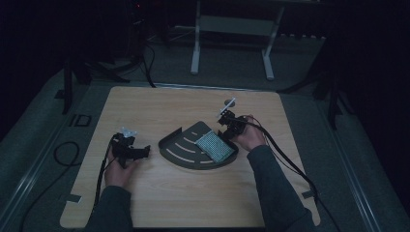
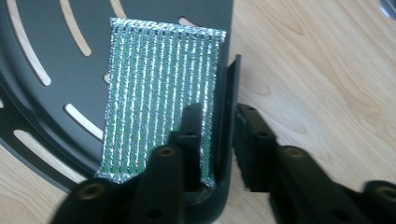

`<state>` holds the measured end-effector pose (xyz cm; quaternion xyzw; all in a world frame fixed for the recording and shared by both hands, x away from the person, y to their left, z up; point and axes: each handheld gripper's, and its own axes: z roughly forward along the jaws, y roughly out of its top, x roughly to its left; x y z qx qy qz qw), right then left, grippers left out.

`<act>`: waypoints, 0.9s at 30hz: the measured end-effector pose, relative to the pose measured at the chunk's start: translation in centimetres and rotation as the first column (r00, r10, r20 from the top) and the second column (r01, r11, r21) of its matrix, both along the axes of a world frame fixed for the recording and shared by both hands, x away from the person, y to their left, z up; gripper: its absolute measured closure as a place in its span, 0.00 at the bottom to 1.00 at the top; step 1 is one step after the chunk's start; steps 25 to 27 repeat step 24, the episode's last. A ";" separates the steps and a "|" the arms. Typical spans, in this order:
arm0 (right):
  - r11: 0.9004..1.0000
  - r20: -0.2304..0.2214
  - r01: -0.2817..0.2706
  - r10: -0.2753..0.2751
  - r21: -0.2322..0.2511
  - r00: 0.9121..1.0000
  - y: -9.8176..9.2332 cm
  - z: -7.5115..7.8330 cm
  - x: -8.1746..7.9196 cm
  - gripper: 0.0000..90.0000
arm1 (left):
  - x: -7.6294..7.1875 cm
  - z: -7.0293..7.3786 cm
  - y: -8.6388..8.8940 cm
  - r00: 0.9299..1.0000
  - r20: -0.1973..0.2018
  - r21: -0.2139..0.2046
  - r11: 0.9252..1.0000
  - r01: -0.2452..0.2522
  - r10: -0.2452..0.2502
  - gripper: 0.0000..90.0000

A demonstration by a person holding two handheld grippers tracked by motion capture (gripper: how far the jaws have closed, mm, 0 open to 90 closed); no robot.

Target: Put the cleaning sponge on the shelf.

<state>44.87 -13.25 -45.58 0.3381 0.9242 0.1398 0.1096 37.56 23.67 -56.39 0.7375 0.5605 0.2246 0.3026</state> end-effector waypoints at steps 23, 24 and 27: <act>0.977 0.071 0.163 -0.174 0.137 0.982 -7.4 0.8 -3.6 0.33 | 0.0 0.0 0.0 1.000 0.001 -0.001 1.000 -0.001 0.001 0.09; 0.975 0.071 0.168 -0.180 0.147 0.981 -7.7 0.6 -3.8 0.32 | 0.0 0.0 0.0 1.000 0.002 0.000 1.000 -0.001 0.001 0.09; 0.975 0.071 0.168 -0.180 0.147 0.981 -7.7 0.6 -3.8 0.32 | 0.0 0.0 0.0 1.000 0.002 0.000 1.000 -0.001 0.001 0.09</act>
